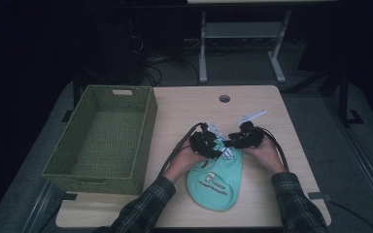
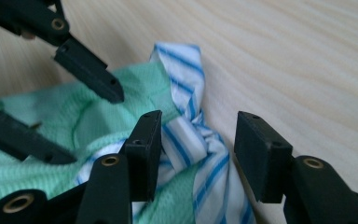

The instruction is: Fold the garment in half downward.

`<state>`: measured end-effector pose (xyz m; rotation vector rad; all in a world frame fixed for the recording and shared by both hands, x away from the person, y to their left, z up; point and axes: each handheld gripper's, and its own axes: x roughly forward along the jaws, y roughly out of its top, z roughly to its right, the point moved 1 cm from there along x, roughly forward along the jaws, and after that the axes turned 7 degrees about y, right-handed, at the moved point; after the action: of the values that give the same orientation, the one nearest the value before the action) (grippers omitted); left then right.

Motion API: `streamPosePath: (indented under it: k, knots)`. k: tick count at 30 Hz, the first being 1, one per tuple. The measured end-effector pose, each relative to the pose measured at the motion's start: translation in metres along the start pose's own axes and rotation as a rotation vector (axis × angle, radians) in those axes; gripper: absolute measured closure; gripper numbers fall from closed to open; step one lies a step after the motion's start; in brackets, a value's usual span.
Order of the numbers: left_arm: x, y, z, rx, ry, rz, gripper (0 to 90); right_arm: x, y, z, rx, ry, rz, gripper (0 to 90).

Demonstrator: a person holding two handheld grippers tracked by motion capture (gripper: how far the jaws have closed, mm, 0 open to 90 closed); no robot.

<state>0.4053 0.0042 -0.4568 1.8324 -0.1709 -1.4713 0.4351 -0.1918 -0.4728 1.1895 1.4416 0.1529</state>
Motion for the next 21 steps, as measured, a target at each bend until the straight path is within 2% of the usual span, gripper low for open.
streamPosePath:
  k: [3,5,6,10,13,18,19,21]
  knots:
    - [0.0006,-0.0009,-0.0016,0.021,0.015,-0.023,53.8,0.0014,-0.0025,0.0,-0.038,0.002,-0.022,51.3]
    - [0.0022,-0.0016,-0.0011,0.022,0.027,-0.034,53.8,0.0027,-0.004,-0.0005,-0.054,0.01,-0.03,52.0]
    - [0.0024,-0.002,-0.0018,0.037,0.031,-0.049,53.9,0.0031,-0.0045,-0.0006,-0.053,0.014,-0.033,52.3]
    - [0.0056,-0.004,-0.0029,0.029,0.031,-0.045,53.9,0.0026,-0.0057,-0.0025,-0.074,0.018,-0.04,56.3]
    - [0.0062,-0.004,-0.0024,0.034,0.034,-0.047,54.2,0.0027,-0.0046,-0.0055,-0.059,0.016,-0.054,62.2]
    - [0.0063,-0.0039,-0.0017,0.026,0.03,-0.046,53.8,0.0032,-0.0044,-0.006,-0.044,0.043,-0.064,77.5]
    - [0.0058,-0.0039,-0.0026,0.029,0.026,-0.048,53.6,0.0033,-0.0043,-0.0063,-0.039,0.048,-0.066,78.4]
    - [0.0046,-0.0039,-0.0029,0.008,0.019,-0.04,52.5,0.0035,-0.0033,-0.0072,-0.044,0.033,-0.078,79.7]
